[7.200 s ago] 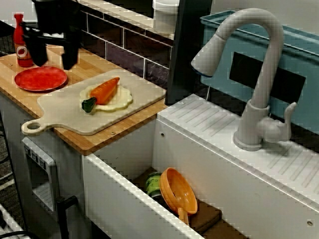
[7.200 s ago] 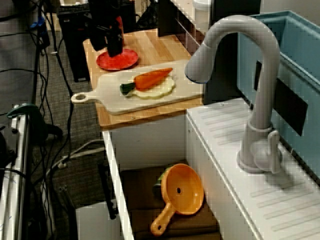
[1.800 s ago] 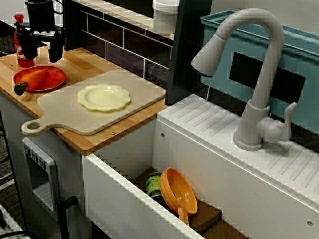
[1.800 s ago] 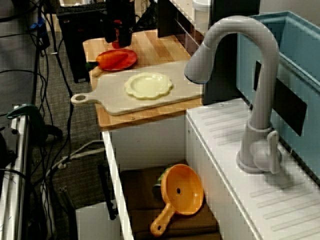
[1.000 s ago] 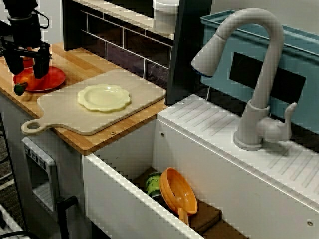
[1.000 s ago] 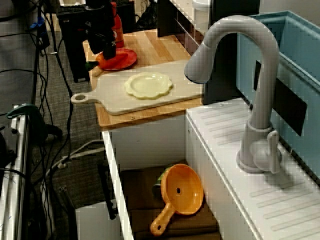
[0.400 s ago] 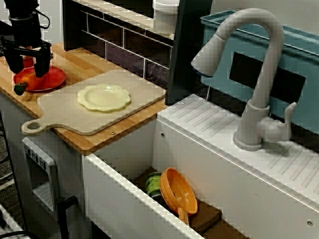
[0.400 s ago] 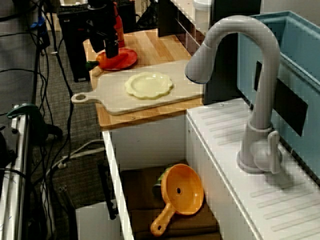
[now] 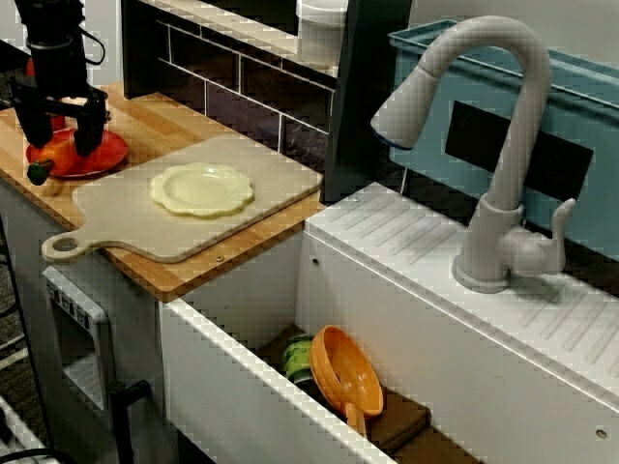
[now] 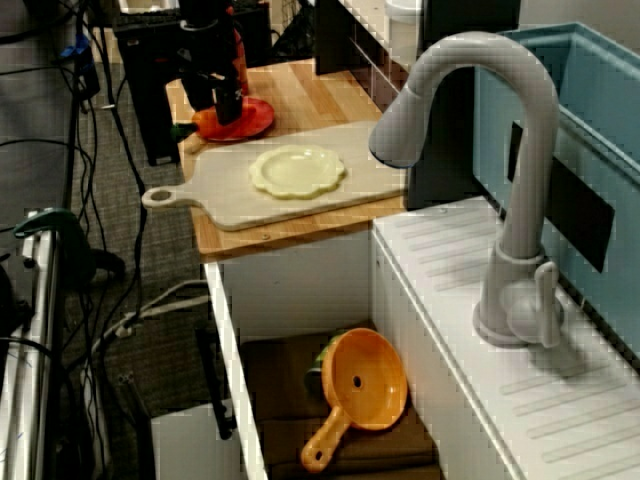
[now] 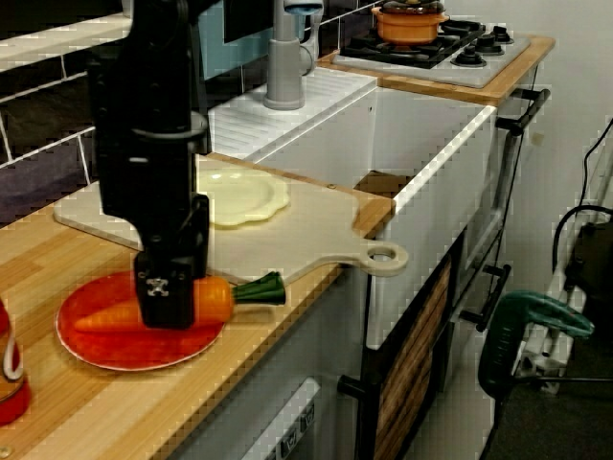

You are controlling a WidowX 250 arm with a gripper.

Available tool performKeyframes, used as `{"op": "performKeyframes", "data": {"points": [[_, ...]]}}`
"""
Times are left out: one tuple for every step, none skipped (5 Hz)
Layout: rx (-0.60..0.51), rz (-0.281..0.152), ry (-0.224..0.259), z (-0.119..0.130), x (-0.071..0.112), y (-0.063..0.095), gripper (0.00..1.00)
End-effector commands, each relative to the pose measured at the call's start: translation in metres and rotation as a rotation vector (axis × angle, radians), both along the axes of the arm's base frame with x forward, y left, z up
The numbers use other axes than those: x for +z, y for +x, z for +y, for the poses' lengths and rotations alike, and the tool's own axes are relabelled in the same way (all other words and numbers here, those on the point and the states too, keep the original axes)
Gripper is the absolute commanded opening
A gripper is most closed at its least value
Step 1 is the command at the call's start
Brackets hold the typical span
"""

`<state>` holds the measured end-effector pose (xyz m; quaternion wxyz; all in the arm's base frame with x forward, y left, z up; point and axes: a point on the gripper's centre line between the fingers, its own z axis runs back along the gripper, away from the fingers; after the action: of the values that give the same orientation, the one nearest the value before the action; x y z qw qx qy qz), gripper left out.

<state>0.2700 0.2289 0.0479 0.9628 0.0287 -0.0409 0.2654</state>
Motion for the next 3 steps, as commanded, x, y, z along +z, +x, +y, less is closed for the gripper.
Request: {"op": "performKeyframes", "data": {"points": [[-0.004,-0.03,0.053,0.0009,0.0026,0.0012,1.0],[0.007,-0.033,0.053,0.0013,0.0023,0.0017,0.0],[0.011,-0.018,0.049,0.0029,0.0066,0.0078,0.0]]}}
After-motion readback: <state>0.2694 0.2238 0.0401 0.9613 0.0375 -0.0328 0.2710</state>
